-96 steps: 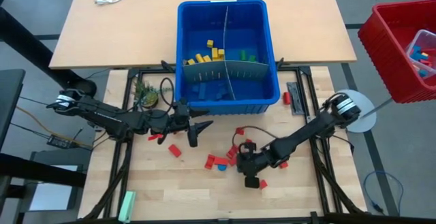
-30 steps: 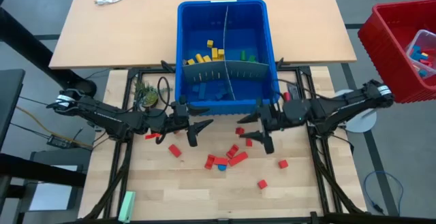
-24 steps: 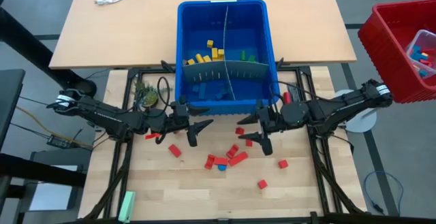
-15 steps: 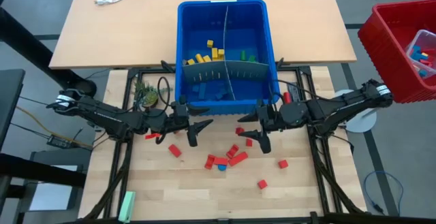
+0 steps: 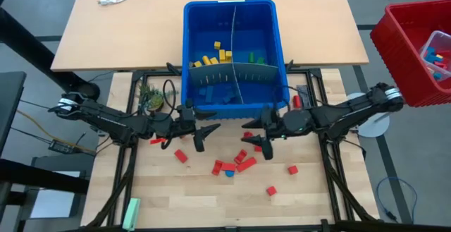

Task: Sort blocks
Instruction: Put the blue block with the other blue blocks into the blue bin

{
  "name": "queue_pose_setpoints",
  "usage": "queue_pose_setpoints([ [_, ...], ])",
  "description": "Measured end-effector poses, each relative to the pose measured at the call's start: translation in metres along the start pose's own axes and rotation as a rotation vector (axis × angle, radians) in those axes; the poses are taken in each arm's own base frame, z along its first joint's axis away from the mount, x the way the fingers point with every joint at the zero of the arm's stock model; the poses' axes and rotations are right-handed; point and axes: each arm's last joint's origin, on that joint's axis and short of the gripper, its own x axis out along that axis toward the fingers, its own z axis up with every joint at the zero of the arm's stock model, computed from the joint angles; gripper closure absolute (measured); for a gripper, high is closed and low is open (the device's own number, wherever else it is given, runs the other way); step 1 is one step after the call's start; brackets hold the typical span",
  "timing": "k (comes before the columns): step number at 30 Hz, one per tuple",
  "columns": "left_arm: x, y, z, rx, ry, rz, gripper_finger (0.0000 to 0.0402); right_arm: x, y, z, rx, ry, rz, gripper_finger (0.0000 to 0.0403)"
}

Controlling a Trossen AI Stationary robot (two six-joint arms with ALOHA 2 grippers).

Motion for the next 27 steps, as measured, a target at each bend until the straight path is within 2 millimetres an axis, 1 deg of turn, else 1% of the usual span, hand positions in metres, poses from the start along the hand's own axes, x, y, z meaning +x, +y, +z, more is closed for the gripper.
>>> queue_pose_setpoints([
  [3,0.000,0.000,0.000,0.000,0.000,0.000,0.0169,0.018,0.004,-0.006,0.036,-0.017,0.008,0.0174],
  [6,0.000,0.000,0.000,0.000,0.000,0.000,0.0169,0.036,0.009,-0.010,0.162,-0.047,0.062,0.0174],
  [7,0.000,0.000,0.000,0.000,0.000,0.000,0.0169,0.041,0.011,-0.011,0.170,-0.060,0.088,0.0174],
  [9,0.000,0.000,0.000,0.000,0.000,0.000,0.0169,0.050,0.011,-0.012,0.128,-0.065,0.154,0.0174],
  [11,0.000,0.000,0.000,0.000,0.000,0.000,0.0169,0.056,0.013,-0.019,0.088,-0.017,0.205,0.0174],
  [14,0.000,0.000,0.000,0.000,0.000,0.000,0.0169,0.062,0.026,-0.040,0.051,0.094,0.256,0.0174],
  [18,0.000,0.000,0.000,0.000,0.000,0.000,0.0169,0.066,0.056,-0.083,-0.061,0.281,0.306,0.0176],
  [21,0.000,0.000,0.002,-0.008,-0.016,-0.001,0.0169,0.068,0.071,-0.111,-0.118,0.368,0.280,0.0183],
  [24,0.000,0.000,0.003,-0.015,-0.030,-0.002,0.0169,0.075,0.075,-0.128,-0.148,0.389,0.213,0.0194],
  [25,0.000,0.000,0.004,-0.017,-0.035,-0.003,0.0169,0.080,0.075,-0.130,-0.158,0.393,0.182,0.0198],
  [27,0.000,0.000,0.006,-0.042,-0.057,-0.007,0.0169,0.092,0.073,-0.128,-0.177,0.409,0.141,0.0206],
])
